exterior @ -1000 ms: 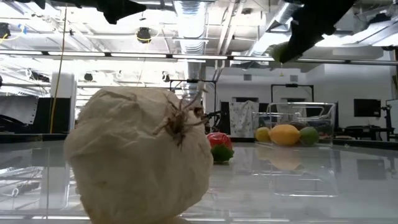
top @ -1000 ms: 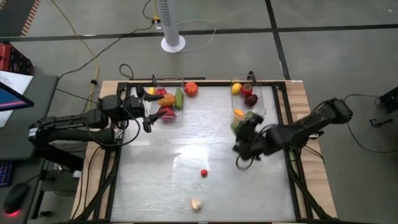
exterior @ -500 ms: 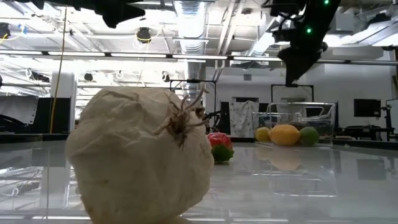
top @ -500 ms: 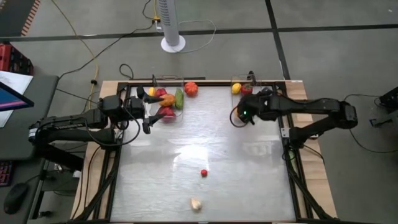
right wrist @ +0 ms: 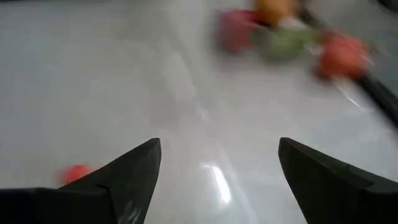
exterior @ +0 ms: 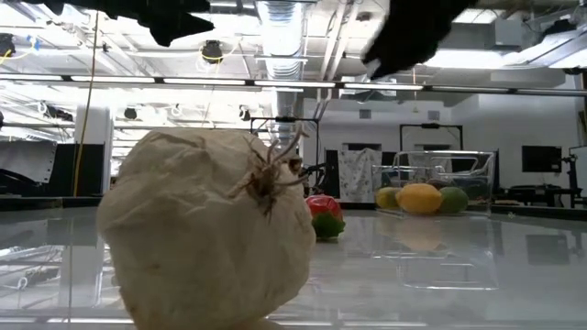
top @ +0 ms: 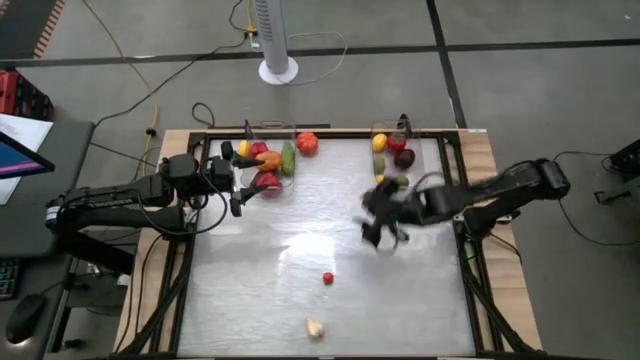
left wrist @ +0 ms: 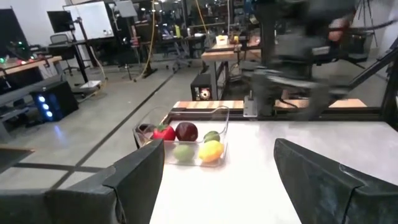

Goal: Sort produce into baskets
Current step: Put the small tomato into the right transparent bin

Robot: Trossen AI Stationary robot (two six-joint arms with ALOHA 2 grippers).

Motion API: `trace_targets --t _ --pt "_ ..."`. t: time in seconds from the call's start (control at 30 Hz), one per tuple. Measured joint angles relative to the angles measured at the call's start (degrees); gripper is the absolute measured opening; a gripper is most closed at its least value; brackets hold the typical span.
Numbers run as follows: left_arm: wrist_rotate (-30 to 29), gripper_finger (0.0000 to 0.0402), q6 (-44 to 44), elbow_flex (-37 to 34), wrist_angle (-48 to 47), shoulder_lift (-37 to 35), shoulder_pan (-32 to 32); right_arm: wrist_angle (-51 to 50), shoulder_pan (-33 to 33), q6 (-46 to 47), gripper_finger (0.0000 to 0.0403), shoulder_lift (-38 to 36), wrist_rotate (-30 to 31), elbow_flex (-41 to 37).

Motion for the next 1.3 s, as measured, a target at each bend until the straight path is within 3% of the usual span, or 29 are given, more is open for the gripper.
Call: trace_targets --t 0.07,0.23,0.67,0.93,1.3 --pt "-0.3 0.029 -0.22 0.0 -0.15 0.0 0.0 5.82 4.41 -0.44 0.0349 3.23 -0.36 0.05" --pt "-0.42 0.029 -1.52 0.0 -0.18 0.0 -0.04 18.7 9.67 -1.51 0.0341 14.57 -7.81 -0.03" --pt "-0.11 0.029 -2.27 -0.03 -1.42 0.0 -0.04 43.95 11.28 -2.55 0.034 34.81 -13.32 0.05" --pt "-0.37 0.029 -2.01 -0.04 -1.68 -0.02 -0.04 49.57 11.59 -4.04 0.0325 40.51 -13.81 -0.08" --pt "-0.42 0.029 -1.97 -0.04 -1.7 -0.02 -0.04 65.93 11.8 -3.16 0.024 42.17 -10.9 -8.8"
